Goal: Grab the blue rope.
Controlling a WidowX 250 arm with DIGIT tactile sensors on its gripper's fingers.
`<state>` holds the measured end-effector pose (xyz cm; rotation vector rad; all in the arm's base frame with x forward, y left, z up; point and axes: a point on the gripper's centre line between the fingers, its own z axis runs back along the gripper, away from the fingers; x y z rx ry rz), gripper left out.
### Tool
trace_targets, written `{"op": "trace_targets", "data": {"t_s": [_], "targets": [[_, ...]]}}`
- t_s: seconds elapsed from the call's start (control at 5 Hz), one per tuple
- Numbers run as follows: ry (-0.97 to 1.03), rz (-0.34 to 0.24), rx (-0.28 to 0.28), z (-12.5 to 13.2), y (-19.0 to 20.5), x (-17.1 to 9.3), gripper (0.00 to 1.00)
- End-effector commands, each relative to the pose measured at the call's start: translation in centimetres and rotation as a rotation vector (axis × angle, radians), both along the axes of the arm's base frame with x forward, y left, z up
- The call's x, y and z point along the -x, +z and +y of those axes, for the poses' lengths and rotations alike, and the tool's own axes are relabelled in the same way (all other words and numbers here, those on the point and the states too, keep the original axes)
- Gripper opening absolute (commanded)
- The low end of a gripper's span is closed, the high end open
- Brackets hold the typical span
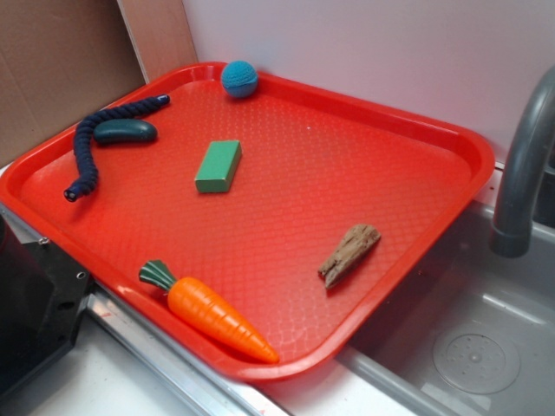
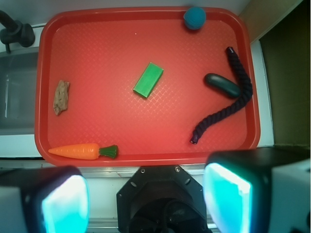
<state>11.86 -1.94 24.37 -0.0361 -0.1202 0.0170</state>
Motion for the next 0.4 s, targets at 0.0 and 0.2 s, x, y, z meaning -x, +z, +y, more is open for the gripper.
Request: {"op": "trace_targets", "data": {"t_s": [0.0,0.2], "targets": [[0.0,0.0,0.0,0.0,0.0,0.0,1.0],[0.25,-0.026,0.006,4.7,-3.4,1.5,1.0]]}}
